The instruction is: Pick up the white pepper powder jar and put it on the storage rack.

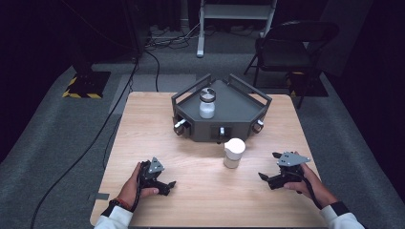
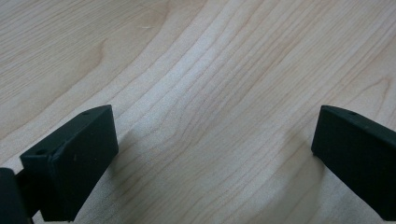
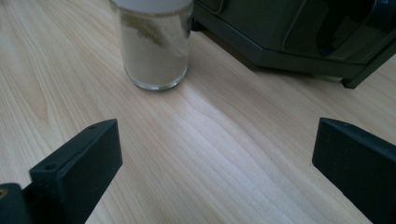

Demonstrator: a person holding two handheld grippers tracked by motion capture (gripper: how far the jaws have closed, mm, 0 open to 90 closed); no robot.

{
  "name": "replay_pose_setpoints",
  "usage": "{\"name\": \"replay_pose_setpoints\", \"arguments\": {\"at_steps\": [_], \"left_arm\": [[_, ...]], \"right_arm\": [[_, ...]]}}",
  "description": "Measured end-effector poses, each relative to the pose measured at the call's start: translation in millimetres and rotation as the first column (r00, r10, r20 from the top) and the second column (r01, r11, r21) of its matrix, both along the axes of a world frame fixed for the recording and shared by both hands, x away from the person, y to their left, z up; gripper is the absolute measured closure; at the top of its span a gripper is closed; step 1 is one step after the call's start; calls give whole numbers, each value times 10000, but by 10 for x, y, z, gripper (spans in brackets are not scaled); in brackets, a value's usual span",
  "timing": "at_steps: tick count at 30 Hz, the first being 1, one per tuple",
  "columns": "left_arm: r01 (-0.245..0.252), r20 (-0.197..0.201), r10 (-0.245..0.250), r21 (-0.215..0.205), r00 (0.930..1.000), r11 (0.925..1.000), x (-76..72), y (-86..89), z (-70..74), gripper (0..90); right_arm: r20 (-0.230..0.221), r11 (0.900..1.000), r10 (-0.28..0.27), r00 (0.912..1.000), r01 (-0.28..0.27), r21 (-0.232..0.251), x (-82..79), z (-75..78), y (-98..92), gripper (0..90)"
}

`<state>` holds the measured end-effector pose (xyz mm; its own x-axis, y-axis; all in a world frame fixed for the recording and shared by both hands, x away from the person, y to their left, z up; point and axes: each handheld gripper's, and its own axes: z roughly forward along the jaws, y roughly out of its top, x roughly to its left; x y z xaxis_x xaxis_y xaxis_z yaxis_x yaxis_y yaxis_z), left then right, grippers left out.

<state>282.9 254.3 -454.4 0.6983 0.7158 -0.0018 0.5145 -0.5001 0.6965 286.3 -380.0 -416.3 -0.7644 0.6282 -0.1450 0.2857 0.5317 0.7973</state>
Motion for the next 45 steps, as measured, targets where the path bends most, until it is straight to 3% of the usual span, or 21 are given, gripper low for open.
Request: {"name": "replay_pose_setpoints", "arguments": {"at_steps": [26, 39, 45], "left_arm": [[31, 0, -31, 7, 10000, 10000, 5, 2, 1, 1], [30, 0, -30, 8, 10000, 10000, 4, 2, 1, 1], [29, 1, -29, 7, 10000, 10000, 4, 2, 1, 1]], "right_arm": [[-210, 9958, 583, 9981, -566, 720, 262, 65, 411, 11], [-241, 9942, 837, 9962, -818, 700, 389, 63, 576, 13], [-477, 9920, 949, 9943, -904, 879, 474, 19, 641, 13]]}}
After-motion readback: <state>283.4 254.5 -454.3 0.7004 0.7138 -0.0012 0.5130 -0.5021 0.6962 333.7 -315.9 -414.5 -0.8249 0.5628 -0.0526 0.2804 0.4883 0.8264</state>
